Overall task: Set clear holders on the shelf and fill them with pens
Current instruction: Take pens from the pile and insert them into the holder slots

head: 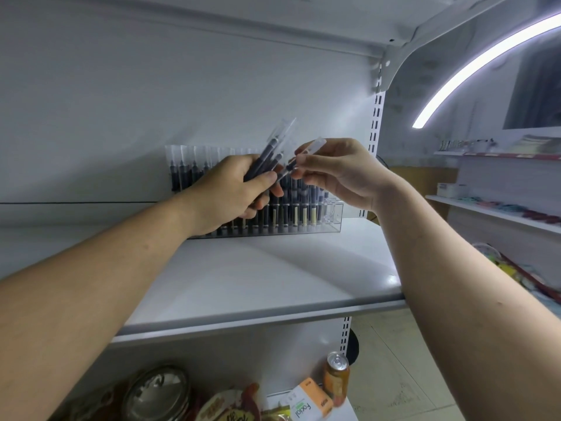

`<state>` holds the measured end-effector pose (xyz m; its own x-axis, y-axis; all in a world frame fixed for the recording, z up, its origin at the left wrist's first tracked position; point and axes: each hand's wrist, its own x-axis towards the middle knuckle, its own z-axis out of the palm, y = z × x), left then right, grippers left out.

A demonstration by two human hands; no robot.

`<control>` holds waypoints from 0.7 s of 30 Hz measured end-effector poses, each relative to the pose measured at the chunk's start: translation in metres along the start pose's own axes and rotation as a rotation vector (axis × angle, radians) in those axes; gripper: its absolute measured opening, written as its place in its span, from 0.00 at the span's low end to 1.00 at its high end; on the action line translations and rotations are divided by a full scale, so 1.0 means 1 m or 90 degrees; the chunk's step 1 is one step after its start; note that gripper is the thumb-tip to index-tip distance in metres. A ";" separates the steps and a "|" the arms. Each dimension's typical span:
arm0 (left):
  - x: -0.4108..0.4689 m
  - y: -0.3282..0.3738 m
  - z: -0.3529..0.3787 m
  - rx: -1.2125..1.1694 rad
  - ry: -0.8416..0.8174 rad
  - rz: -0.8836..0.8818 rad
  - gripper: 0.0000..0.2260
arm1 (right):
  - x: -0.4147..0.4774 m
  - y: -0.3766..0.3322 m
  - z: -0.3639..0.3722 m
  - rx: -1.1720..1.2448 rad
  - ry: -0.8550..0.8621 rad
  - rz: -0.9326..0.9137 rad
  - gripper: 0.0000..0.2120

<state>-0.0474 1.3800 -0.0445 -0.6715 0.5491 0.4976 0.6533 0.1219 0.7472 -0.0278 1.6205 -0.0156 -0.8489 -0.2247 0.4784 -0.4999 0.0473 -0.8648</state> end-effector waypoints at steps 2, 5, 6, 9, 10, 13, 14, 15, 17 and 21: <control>-0.001 0.001 0.001 0.017 0.000 -0.001 0.07 | 0.001 0.000 -0.003 0.000 0.014 -0.017 0.09; -0.002 0.002 0.001 0.059 0.016 -0.009 0.08 | 0.005 0.000 -0.008 0.049 0.080 -0.071 0.08; -0.002 0.002 0.001 0.074 0.022 -0.011 0.08 | 0.007 0.000 -0.009 0.067 0.120 -0.092 0.08; -0.003 0.003 0.000 0.085 0.024 -0.013 0.09 | 0.011 0.000 -0.014 0.047 0.255 -0.144 0.07; -0.003 0.003 0.000 0.078 0.020 -0.012 0.09 | 0.012 0.001 -0.016 0.005 0.297 -0.159 0.06; -0.003 0.003 0.000 0.062 0.008 -0.009 0.10 | 0.013 0.006 -0.021 -0.206 0.387 -0.191 0.07; -0.003 0.003 0.000 0.062 0.007 -0.008 0.10 | 0.014 0.008 -0.022 -0.273 0.394 -0.196 0.08; -0.003 0.002 0.000 0.063 0.008 -0.009 0.10 | 0.014 0.009 -0.023 -0.330 0.393 -0.196 0.10; -0.002 0.001 -0.001 0.066 0.013 -0.012 0.10 | 0.014 0.011 -0.023 -0.408 0.384 -0.186 0.10; -0.001 0.000 -0.002 0.070 0.017 -0.013 0.11 | 0.012 0.012 -0.021 -0.484 0.385 -0.173 0.09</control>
<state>-0.0473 1.3784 -0.0439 -0.6929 0.5241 0.4952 0.6731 0.2240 0.7048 -0.0475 1.6391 -0.0172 -0.5292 0.2017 0.8242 -0.4868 0.7234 -0.4896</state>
